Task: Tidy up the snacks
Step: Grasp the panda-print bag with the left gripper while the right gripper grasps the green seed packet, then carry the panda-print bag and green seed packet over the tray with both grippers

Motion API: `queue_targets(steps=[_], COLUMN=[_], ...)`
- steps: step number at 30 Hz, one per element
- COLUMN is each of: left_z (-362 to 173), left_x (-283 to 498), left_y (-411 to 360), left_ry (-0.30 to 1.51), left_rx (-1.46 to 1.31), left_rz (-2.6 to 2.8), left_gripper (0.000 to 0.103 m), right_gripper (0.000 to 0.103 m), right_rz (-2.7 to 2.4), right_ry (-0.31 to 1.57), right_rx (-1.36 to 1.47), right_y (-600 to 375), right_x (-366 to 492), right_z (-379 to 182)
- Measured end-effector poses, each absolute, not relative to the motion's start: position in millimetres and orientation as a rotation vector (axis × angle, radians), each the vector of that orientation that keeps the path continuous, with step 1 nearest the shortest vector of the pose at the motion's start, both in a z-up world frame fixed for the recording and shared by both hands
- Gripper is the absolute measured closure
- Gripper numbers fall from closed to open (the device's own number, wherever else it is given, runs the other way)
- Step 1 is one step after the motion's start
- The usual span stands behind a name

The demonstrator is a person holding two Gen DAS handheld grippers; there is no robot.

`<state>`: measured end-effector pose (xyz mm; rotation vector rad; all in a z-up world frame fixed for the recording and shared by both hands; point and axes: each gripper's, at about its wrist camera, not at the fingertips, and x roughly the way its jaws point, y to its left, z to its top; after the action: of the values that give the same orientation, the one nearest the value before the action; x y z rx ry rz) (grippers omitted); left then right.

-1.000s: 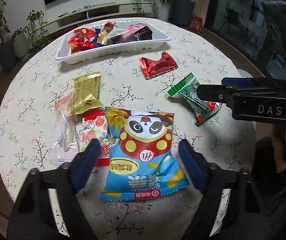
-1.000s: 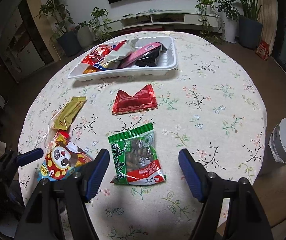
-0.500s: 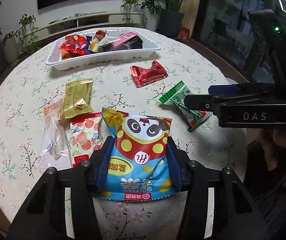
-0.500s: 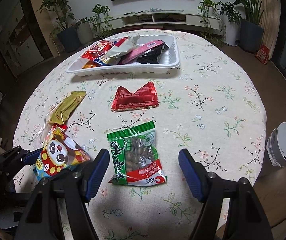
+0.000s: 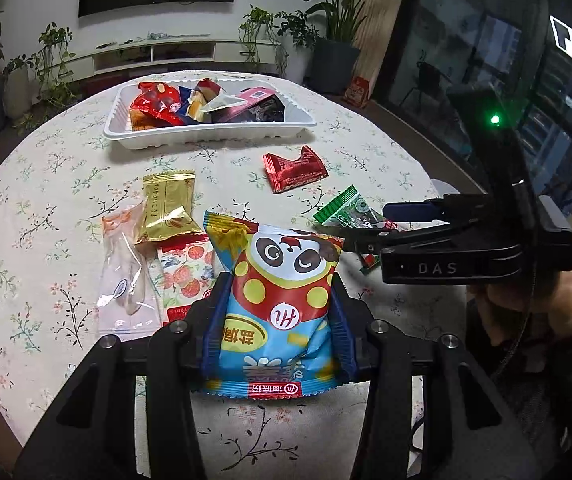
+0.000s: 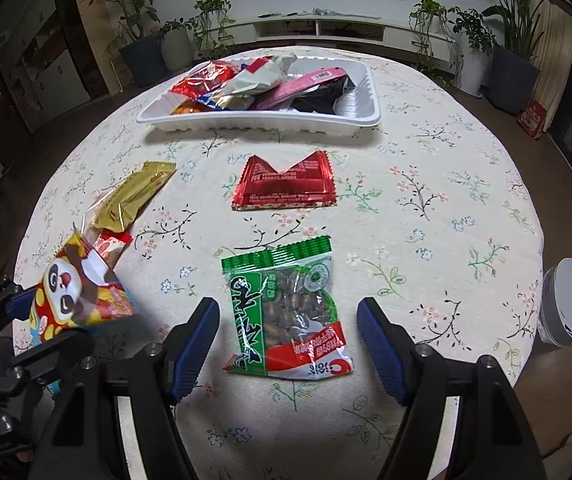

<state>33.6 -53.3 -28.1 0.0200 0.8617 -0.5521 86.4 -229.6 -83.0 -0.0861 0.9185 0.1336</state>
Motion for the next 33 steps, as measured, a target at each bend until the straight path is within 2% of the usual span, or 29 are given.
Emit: queue_targets(steps=[8, 11, 13, 21, 25, 27, 33], left_z=[-25.5, -23.0, -20.4, -17.4, -12.8, -8.5, 9.7], left_x=[33.9, 33.5, 33.3, 34.6, 34.2, 34.8, 42.6], left_y=[-42.1, -39.2, -37.0, -29.0, -25.1, -24.1, -17.7], left_ry=[0.843, 0.827, 0.814, 0.806, 0.792, 0.781, 0.732], left_rx=[-0.045, -0.053, -0.063, -0.094, -0.110, -0.105, -0.105], left_rz=[-0.584, -0.585, -0.591, -0.584, -0.583, -0.579, -0.560], left_gripper=[0.060, 0.060, 0.060, 0.060, 0.060, 0.060, 0.060], right_gripper=[0.033, 0.039, 0.049, 0.050, 0.067, 0.070, 0.071], right_rz=[0.112, 0.105, 0.103, 0.104, 0.121, 0.133, 0.158], right_ry=[0.948, 0.937, 0.930, 0.922, 0.916, 0.904, 0.835], right_rx=[-0.127, -0.131, -0.136, -0.152, -0.151, -0.133, -0.075], right_y=[-223.4, -223.3, -222.8, -218.0, -216.7, -218.1, -224.5], right_x=[92.7, 94.0, 94.7, 96.7, 95.4, 93.6, 87.4], right_z=[-92.7, -92.7, -92.3, -92.8, -90.7, -87.0, -71.0])
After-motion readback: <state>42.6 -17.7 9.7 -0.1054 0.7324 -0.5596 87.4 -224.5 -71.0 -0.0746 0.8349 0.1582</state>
